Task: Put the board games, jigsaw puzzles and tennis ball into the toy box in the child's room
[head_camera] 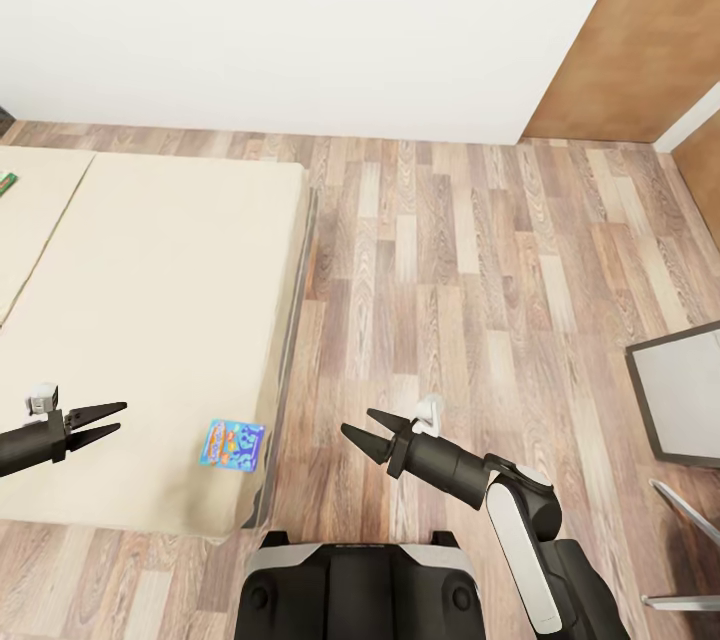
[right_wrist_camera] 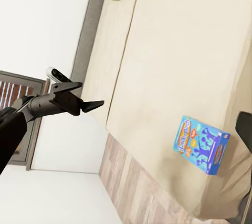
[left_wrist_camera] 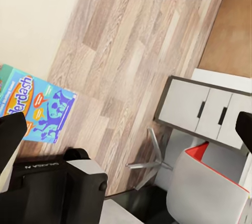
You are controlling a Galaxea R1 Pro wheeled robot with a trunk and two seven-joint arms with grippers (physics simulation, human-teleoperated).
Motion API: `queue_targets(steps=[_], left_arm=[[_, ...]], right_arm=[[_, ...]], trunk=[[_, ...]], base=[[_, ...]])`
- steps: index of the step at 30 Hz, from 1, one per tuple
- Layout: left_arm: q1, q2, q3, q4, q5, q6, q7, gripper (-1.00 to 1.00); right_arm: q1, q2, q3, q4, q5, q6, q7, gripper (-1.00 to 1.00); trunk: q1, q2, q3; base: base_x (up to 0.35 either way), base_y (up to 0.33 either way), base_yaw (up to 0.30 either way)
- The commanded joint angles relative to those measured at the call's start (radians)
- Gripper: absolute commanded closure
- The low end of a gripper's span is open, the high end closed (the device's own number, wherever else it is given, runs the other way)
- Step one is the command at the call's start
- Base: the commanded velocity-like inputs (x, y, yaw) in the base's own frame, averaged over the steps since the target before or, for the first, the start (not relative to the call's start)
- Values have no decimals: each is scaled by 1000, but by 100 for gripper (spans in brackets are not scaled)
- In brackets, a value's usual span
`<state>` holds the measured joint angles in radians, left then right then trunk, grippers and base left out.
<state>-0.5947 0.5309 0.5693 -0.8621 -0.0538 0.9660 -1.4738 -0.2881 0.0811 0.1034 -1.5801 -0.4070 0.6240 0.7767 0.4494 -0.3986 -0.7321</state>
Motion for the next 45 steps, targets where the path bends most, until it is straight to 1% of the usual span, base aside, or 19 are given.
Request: queue_targets(steps=[1,20,39,45], left_arm=[[-1,0,1,0,-6,11,-7,-100],[-1,-1,1,0,-6,10,-6,-100],[-1,-3,0,-1,-5,10,-6,-100],[-1,-8,-7,-1,-6,10,-6,-100]], right_arm=[[0,0,-1,-1,-6,7,0,-100],[0,0,-1,-1,-6,6,3,-100],[0,0,-2,-4,-9,7,5,-100],[-1,0,-4,-4,-10,19,1,-100]], trunk=[[1,-1,1],[1,-1,32],[1,-1,63],[1,-1,73]], base=[[0,0,54],[0,0,53],[0,0,5],[0,0,0]])
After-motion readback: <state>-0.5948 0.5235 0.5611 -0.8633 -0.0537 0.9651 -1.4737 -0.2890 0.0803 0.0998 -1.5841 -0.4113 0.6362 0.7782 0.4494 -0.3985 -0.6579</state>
